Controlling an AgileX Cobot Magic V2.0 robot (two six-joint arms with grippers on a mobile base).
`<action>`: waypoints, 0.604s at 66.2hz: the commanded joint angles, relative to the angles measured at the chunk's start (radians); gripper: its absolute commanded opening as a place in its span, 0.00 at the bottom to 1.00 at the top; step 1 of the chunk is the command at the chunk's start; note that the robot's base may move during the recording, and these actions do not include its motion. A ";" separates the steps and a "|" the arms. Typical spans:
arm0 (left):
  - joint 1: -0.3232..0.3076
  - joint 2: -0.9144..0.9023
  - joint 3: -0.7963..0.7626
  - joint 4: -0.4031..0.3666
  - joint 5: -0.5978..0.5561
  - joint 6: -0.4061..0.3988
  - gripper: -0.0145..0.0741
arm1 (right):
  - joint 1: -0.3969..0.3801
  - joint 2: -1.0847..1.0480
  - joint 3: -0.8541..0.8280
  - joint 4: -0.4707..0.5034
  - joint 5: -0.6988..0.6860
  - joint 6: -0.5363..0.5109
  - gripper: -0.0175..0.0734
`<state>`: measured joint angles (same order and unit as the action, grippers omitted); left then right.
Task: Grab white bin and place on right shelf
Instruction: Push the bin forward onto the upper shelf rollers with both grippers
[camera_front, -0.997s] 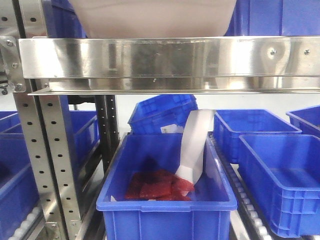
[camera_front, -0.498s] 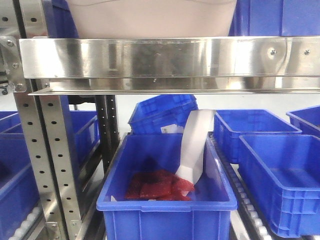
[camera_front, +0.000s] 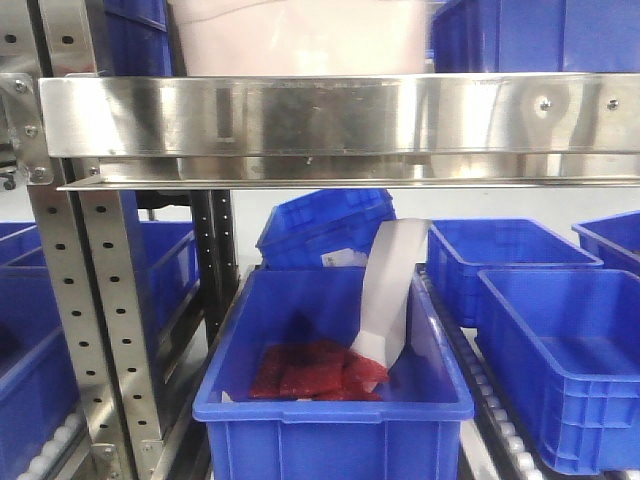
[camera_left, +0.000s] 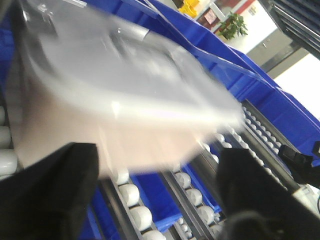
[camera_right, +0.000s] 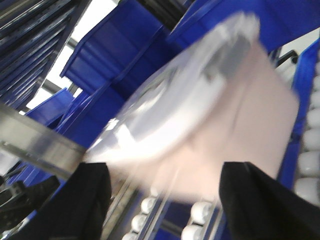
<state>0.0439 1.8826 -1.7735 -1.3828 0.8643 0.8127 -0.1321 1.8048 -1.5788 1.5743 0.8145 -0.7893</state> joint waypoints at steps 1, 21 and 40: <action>-0.003 -0.062 -0.035 -0.060 0.020 0.009 0.44 | -0.004 -0.064 -0.041 0.064 0.046 -0.008 0.71; -0.003 -0.062 -0.035 -0.103 0.018 0.009 0.03 | -0.004 -0.064 -0.041 0.064 0.024 -0.008 0.25; -0.012 -0.118 -0.035 0.267 -0.089 -0.269 0.03 | 0.019 -0.130 -0.041 -0.038 -0.135 0.019 0.27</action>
<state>0.0419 1.8589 -1.7735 -1.2333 0.8314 0.6459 -0.1213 1.7737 -1.5802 1.5242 0.7565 -0.7851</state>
